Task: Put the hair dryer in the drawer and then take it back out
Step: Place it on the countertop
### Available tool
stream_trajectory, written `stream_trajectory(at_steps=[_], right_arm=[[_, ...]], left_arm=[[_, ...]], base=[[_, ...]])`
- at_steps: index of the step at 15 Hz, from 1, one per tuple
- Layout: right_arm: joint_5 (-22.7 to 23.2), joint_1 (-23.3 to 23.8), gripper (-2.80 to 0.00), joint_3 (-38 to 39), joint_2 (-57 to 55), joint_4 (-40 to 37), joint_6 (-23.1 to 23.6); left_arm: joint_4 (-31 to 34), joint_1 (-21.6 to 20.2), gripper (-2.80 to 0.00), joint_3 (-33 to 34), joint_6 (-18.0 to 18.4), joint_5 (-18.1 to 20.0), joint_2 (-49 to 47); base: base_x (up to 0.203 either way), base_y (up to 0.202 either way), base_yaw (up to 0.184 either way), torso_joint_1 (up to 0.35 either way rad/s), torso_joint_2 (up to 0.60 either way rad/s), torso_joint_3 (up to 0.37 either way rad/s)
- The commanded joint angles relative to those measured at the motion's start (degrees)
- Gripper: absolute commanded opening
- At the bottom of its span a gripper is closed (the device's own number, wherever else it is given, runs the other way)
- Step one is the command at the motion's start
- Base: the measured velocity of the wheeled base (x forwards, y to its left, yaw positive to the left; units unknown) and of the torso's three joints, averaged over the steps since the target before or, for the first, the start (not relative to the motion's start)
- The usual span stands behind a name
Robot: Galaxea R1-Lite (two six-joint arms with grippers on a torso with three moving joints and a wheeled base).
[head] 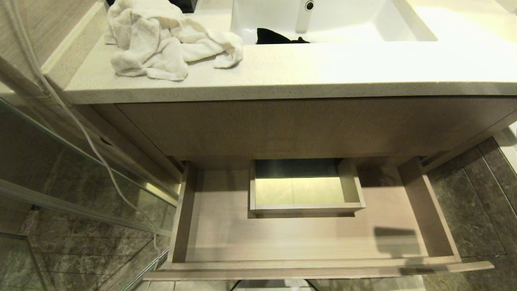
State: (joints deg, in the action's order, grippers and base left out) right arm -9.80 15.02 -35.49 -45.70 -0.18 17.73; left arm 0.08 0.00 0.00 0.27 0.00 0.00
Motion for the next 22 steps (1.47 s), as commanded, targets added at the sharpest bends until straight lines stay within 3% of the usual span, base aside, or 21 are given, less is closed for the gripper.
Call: stream_trajectory(at_steps=[1, 12, 16, 22], right_arm=[[0.0, 0.0, -2.8, -1.2, 0.6, 0.4, 0.2], [0.0, -0.1, -2.8, -3.0, -4.8, 3.0, 0.5], [0.6, -0.1, -2.8, -4.2, -6.0, 3.0, 1.3], [0.6, -0.1, -2.8, -14.6, -16.6, 3.2, 1.4]], left_arm=[[0.0, 0.0, -2.8, 0.1, 0.0, 0.0, 0.0], [0.0, 0.0, -2.8, 0.1, 0.0, 0.0, 0.0], [0.0, 0.0, -2.8, 0.0, 0.0, 0.0, 0.0], [0.0, 0.0, -2.8, 0.1, 0.0, 0.0, 0.0]], base=[[0.0, 0.0, 0.0, 0.298, -0.56, -0.263], [0.0, 0.0, 0.0, 0.258, -0.49, -0.231], [0.0, 0.0, 0.0, 0.066, -0.01, 0.053], [0.0, 0.0, 0.0, 0.267, -0.01, 0.242]])
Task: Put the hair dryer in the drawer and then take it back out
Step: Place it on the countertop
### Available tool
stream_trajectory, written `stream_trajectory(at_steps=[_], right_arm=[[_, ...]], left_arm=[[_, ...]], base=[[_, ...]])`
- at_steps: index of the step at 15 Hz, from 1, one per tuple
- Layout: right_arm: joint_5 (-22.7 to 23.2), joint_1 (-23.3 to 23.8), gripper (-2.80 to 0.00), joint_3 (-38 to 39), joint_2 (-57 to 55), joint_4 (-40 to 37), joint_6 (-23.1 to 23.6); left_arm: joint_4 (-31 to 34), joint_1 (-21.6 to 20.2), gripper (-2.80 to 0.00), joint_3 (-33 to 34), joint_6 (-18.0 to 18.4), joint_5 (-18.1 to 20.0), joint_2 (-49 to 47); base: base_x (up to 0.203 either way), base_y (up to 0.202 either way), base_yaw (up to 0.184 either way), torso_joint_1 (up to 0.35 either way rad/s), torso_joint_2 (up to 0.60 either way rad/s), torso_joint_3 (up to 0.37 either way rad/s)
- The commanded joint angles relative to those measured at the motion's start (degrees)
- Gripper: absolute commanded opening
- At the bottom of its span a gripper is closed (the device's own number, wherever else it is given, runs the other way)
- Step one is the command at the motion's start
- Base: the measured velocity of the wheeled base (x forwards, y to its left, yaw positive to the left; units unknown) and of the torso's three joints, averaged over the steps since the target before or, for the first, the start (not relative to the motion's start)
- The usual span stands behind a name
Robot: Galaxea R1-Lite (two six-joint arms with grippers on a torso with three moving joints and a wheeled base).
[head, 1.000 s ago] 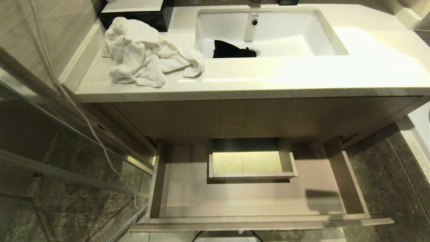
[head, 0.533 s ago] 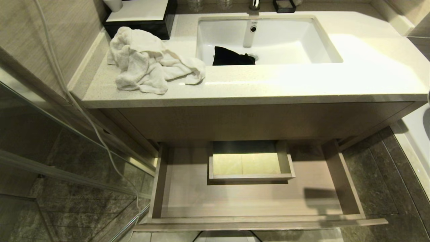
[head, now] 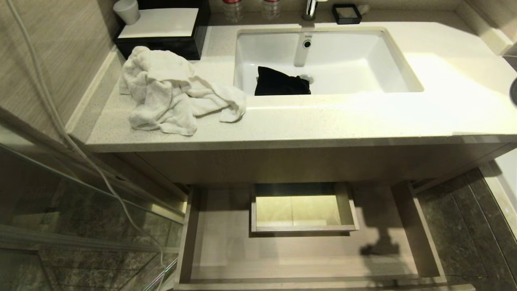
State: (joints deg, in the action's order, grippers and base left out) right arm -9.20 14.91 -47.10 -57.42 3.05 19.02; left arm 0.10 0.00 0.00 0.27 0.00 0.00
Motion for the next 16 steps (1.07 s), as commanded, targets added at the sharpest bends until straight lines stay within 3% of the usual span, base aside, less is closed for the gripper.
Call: stream_trajectory(at_steps=[1, 6, 10, 12, 15, 16], right_arm=[[0.0, 0.0, -2.8, -4.6, -6.3, -0.1, 0.1], [-0.2, 0.0, -2.8, -18.8, -19.1, -1.0, 0.2], [0.5, 0.7, -2.8, -28.1, -29.5, -2.2, 1.5], [4.6, 0.8, -2.8, -31.3, -33.6, -3.4, 1.4], [16.8, 0.9, -2.8, -36.6, -38.1, -6.3, 2.3], [17.5, 1.8, -2.8, -37.3, -39.1, -7.2, 2.7]], left_arm=[[0.0, 0.0, -2.8, 0.1, 0.0, 0.0, 0.0], [0.0, 0.0, -2.8, 0.1, 0.0, 0.0, 0.0], [0.0, 0.0, -2.8, 0.1, 0.0, 0.0, 0.0], [0.0, 0.0, -2.8, 0.1, 0.0, 0.0, 0.0], [0.0, 0.0, -2.8, 0.1, 0.0, 0.0, 0.0], [0.0, 0.0, -2.8, 0.1, 0.0, 0.0, 0.0]], base=[[0.0, 0.0, 0.0, 0.303, -0.06, 0.26], [0.0, 0.0, 0.0, 0.307, -0.09, 0.221], [0.0, 0.0, 0.0, 0.091, -0.03, 0.062], [0.0, 0.0, 0.0, 0.0, 0.0, 0.0], [0.0, 0.0, 0.0, 0.0, 0.0, 0.0], [0.0, 0.0, 0.0, 0.0, 0.0, 0.0]])
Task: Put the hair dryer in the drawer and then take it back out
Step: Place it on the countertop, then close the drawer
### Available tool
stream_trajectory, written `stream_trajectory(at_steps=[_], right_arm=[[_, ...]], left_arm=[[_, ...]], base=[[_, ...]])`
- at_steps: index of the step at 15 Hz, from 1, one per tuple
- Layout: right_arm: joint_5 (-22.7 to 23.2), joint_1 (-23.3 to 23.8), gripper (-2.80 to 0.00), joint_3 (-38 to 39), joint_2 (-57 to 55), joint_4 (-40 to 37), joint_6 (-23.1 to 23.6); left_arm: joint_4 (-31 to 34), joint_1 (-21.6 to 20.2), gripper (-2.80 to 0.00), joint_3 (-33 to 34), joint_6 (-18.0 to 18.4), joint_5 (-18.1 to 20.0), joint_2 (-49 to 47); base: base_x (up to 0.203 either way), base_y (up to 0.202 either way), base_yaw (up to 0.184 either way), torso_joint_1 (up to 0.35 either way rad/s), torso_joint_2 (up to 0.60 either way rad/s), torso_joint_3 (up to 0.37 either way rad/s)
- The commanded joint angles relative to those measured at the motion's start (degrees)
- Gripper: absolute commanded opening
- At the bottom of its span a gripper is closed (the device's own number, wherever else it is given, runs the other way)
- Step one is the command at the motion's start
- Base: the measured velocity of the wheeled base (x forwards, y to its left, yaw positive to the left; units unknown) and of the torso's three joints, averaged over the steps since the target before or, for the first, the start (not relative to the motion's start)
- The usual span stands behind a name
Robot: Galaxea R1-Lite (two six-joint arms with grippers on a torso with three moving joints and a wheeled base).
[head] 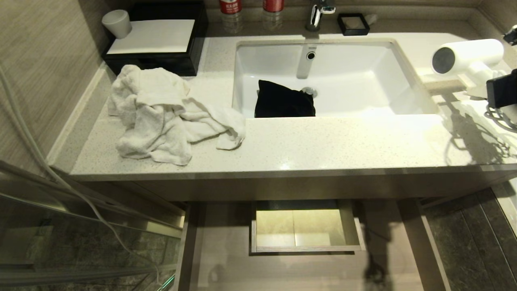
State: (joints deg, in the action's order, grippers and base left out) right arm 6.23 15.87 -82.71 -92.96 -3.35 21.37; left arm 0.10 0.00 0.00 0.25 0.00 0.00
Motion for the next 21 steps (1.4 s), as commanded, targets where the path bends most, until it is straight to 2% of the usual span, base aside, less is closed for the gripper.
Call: stream_trajectory(at_steps=[1, 5, 7, 10, 11, 12, 15, 17, 21], right_arm=[[2.6, 1.3, 0.0, -1.8, -3.9, -0.8, 0.3], [4.0, 1.9, 0.0, -1.2, -3.8, -0.3, 0.8], [4.1, 2.0, 0.0, -2.0, -3.6, -0.3, 3.3], [6.2, 2.1, 0.0, -0.2, 2.1, 0.9, 3.0], [6.6, 2.1, -2.02, 2.0, 5.0, 1.5, 2.8], [6.9, 2.1, -2.8, 3.6, 6.3, 1.9, 2.6], [6.3, 3.9, -2.8, 14.8, 16.3, 2.3, 3.2], [4.4, 4.5, -2.8, 20.7, 22.5, 2.2, 3.8], [-11.5, 4.6, -2.8, 27.5, 26.7, 1.3, 4.0]], left_arm=[[0.0, 0.0, -2.8, 0.0, 0.0, 0.0, 0.0], [0.0, 0.0, -2.8, 0.0, 0.0, 0.0, 0.0], [0.0, 0.0, -2.8, 0.1, 0.0, 0.0, 0.0], [0.0, 0.0, -2.8, 0.1, 0.0, 0.0, 0.0], [0.0, 0.0, -2.8, 0.0, 0.0, 0.0, 0.0], [0.0, 0.0, -2.8, 0.0, 0.0, 0.0, 0.0], [0.0, 0.0, -2.8, 0.0, 0.0, 0.0, 0.0], [0.0, 0.0, -2.8, 0.0, 0.0, 0.0, 0.0], [0.0, 0.0, -2.8, 0.1, 0.0, 0.0, 0.0]], base=[[0.0, 0.0, 0.0, 0.0, 0.0, 0.0], [0.0, 0.0, 0.0, 0.0, 0.0, 0.0], [0.0, 0.0, 0.0, 0.0, 0.0, 0.0], [0.0, 0.0, 0.0, 0.0, 0.0, 0.0], [0.0, 0.0, 0.0, 0.0, 0.0, 0.0], [0.0, 0.0, 0.0, 0.0, 0.0, 0.0], [0.0, 0.0, 0.0, 0.0, 0.0, 0.0], [0.0, 0.0, 0.0, 0.0, 0.0, 0.0], [0.0, 0.0, 0.0, 0.0, 0.0, 0.0]])
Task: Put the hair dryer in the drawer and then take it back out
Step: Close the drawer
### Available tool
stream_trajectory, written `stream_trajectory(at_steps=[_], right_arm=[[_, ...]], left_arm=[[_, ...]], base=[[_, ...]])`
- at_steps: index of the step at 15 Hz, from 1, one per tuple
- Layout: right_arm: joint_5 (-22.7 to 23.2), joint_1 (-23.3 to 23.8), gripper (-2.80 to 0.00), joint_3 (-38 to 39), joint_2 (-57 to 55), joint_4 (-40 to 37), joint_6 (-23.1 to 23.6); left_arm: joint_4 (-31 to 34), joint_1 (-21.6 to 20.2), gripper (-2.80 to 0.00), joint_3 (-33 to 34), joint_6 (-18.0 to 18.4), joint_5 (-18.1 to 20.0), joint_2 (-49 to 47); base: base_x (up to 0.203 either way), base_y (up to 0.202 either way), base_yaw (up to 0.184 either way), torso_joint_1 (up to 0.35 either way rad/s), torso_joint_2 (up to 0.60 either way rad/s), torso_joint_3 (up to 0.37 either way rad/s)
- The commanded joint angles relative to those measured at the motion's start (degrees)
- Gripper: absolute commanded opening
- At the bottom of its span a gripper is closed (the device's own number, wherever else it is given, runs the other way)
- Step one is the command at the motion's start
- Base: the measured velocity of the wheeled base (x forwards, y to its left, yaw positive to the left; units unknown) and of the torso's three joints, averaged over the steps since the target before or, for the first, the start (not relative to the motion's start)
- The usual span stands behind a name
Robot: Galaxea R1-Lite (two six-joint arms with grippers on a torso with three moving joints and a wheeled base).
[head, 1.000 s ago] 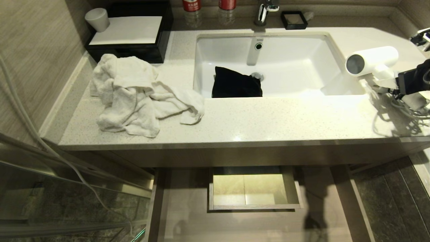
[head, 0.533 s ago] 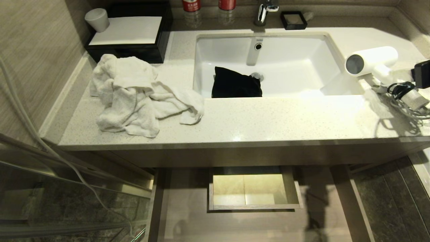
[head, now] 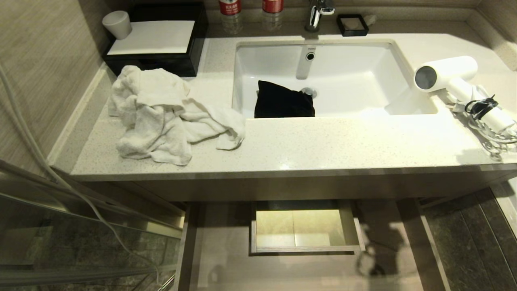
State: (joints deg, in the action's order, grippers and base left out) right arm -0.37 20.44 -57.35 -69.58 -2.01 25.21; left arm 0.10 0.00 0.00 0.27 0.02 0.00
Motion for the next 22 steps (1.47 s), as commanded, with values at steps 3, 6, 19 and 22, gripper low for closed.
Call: stream_trajectory(at_steps=[3, 6, 19, 22], right_arm=[[-7.1, 0.0, -2.8, 5.4, 5.5, -0.2, 0.0], [-7.1, 0.0, -2.8, 8.5, 8.8, -1.0, -0.1], [-7.1, 0.4, -2.8, 15.9, 16.5, -4.3, -2.3], [-7.0, 0.3, -2.8, 16.5, 16.2, -4.1, -2.2]], left_arm=[[0.0, 0.0, -2.8, 0.1, 0.0, 0.0, 0.0], [0.0, 0.0, -2.8, 0.1, 0.0, 0.0, 0.0], [0.0, 0.0, -2.8, 0.1, 0.0, 0.0, 0.0], [0.0, 0.0, -2.8, 0.1, 0.0, 0.0, 0.0]], base=[[0.0, 0.0, 0.0, 0.0, 0.0, 0.0], [0.0, 0.0, 0.0, 0.0, 0.0, 0.0], [0.0, 0.0, 0.0, -0.126, 0.04, -0.088], [0.0, 0.0, 0.0, -0.306, 0.05, -0.241]])
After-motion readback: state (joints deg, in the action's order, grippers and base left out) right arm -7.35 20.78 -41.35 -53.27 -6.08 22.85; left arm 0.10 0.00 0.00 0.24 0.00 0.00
